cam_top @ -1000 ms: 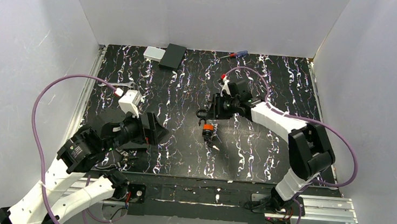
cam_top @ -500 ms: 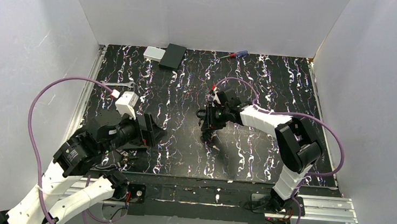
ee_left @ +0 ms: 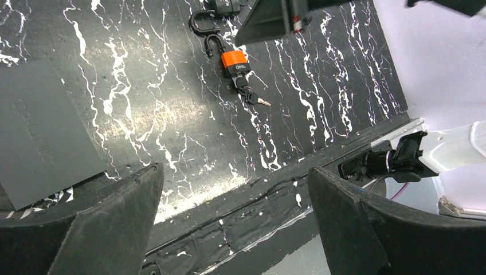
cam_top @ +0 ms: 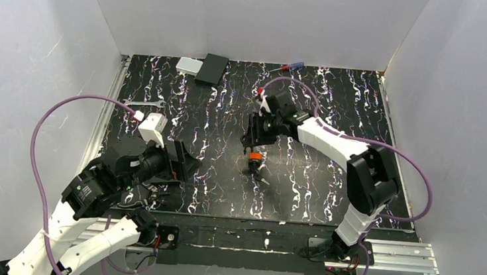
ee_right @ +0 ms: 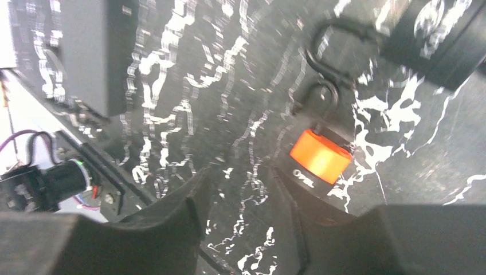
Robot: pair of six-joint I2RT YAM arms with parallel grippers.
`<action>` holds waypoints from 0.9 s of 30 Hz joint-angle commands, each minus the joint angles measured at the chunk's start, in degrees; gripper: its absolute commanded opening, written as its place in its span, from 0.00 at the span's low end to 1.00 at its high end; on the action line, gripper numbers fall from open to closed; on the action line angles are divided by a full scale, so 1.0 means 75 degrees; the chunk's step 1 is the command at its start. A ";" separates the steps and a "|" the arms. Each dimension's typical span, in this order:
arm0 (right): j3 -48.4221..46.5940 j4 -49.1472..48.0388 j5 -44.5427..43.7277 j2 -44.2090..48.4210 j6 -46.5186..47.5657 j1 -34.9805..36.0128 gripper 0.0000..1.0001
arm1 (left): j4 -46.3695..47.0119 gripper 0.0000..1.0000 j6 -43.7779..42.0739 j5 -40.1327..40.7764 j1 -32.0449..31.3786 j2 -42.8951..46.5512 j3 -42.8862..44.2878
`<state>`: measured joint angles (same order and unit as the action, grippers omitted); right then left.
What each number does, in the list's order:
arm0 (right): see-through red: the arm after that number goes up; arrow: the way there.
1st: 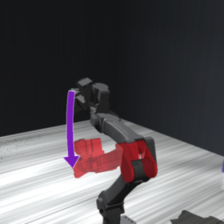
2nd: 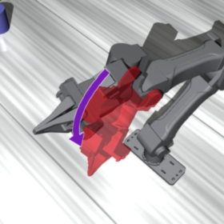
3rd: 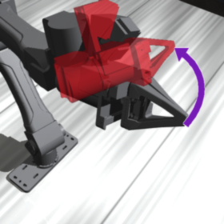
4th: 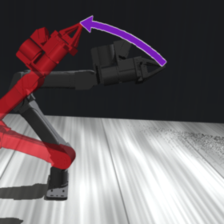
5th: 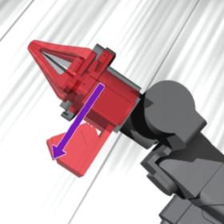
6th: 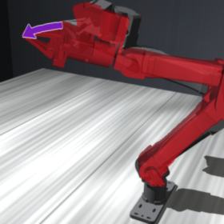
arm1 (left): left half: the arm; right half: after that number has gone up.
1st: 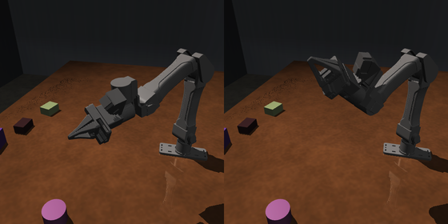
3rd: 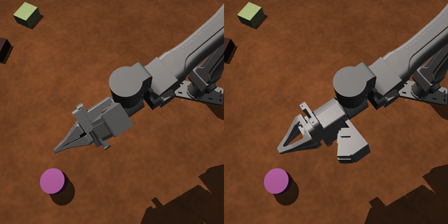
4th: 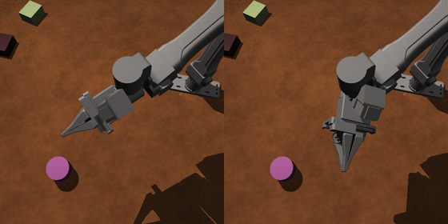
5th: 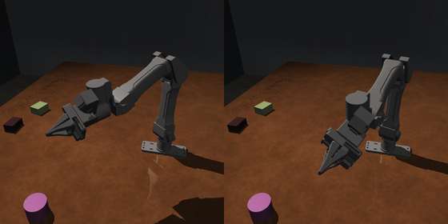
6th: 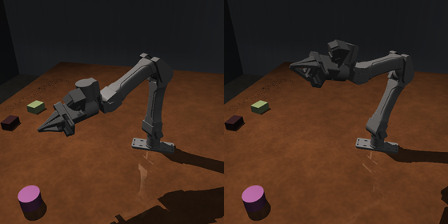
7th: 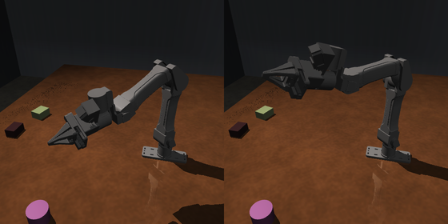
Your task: Unlock with the key
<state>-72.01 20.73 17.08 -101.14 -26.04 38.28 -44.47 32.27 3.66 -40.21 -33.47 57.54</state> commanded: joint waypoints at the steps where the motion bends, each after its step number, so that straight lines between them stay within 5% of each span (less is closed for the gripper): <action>1: -0.1383 0.0618 -0.0089 0.1274 0.0117 -0.0018 0.55 | -0.0066 0.95 -0.0389 0.0352 0.0041 0.0048 0.0426; 2: -0.1521 0.0641 -0.0233 0.1481 0.0066 -0.0018 0.67 | -0.0054 0.95 -0.0469 0.0408 0.0040 0.0040 0.0467; 3: -0.1627 0.0631 -0.0329 0.1734 0.0020 -0.0018 0.92 | -0.0040 0.95 -0.0550 0.0459 0.0046 0.0034 0.0507; 4: -0.1700 0.0609 -0.0424 0.1946 -0.0018 -0.0018 0.98 | -0.0011 0.96 -0.0623 0.0508 0.0044 0.0035 0.0569; 9: -0.1557 0.0372 -0.0822 0.3170 -0.0183 -0.0019 0.98 | 0.0158 0.98 -0.0859 0.0990 0.0043 0.0096 0.0718; 27: 0.1881 0.1070 -0.3089 0.7486 -0.1935 -0.0018 0.98 | 0.0163 0.98 -0.0345 0.1502 0.0049 0.0865 -0.0058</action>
<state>-57.93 27.99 -0.40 -48.03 -36.32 38.26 -43.44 28.69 13.15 -40.18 -27.03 58.30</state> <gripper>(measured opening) 0.983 0.981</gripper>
